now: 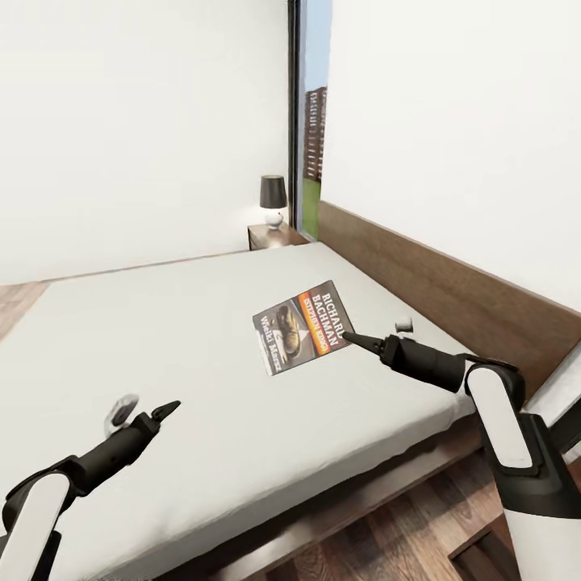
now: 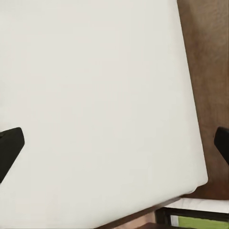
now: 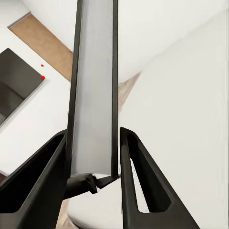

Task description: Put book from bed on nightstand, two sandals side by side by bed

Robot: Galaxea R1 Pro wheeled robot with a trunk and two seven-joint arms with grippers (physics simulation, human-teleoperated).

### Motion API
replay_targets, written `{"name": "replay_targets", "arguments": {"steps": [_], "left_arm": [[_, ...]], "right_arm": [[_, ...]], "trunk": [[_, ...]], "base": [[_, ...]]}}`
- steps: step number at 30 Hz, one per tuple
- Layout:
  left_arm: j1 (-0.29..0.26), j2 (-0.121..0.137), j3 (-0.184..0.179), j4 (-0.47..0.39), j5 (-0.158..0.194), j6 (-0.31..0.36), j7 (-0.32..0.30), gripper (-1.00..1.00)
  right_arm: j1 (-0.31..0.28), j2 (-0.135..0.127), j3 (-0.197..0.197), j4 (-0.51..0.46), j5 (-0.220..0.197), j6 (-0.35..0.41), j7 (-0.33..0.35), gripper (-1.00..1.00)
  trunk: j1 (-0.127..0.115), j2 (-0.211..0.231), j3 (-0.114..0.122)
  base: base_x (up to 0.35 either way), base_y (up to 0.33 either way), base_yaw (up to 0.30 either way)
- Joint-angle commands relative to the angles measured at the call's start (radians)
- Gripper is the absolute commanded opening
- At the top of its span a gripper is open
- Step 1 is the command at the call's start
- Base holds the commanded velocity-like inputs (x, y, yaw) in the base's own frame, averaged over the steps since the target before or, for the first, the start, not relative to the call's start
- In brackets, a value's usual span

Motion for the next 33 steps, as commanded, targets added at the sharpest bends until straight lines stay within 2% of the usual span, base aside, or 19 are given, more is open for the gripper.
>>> {"name": "replay_targets", "arguments": {"steps": [1,9,13,19,20,27,33], "left_arm": [[0.009,0.002,0.002,-0.007,0.007,0.004,0.006,1.0],[0.062,-0.002,0.0,-0.022,0.003,0.002,0.005,1.0],[0.106,0.002,0.002,-0.024,0.0,-0.002,-0.023,1.0],[0.147,0.004,0.003,-0.024,-0.002,-0.016,-0.057,1.0],[0.178,0.004,0.002,-0.025,-0.001,-0.046,-0.068,1.0],[0.194,0.001,0.001,-0.023,-0.003,-0.06,-0.09,1.0],[0.216,-0.008,0.001,-0.02,-0.004,-0.067,-0.093,1.0]], "right_arm": [[-0.001,0.0,-0.001,-0.001,-0.006,0.007,-0.009,-1.0],[0.0,0.001,0.0,-0.002,-0.006,0.007,-0.036,-1.0],[0.0,0.002,0.001,-0.003,-0.006,0.007,-0.04,-1.0],[0.0,0.003,0.002,-0.002,-0.005,0.007,-0.042,-1.0],[0.001,0.005,0.006,-0.002,-0.006,0.007,-0.069,-1.0],[0.003,0.023,0.021,-0.003,-0.005,0.007,-0.102,-1.0],[0.003,0.026,0.026,-0.003,-0.004,0.007,-0.106,-1.0]], "trunk": [[-0.004,0.007,0.004],[-0.035,0.063,0.039],[-0.05,0.091,0.057],[-0.05,0.091,0.065],[-0.05,0.091,0.067],[-0.05,0.091,0.076],[-0.05,0.091,0.083]], "base": [[0.0,0.0,0.195],[0.0,0.0,0.194],[0.0,0.0,0.193],[0.0,0.0,0.193],[0.0,0.0,0.193],[0.0,0.0,0.197],[0.0,0.0,0.203]]}}
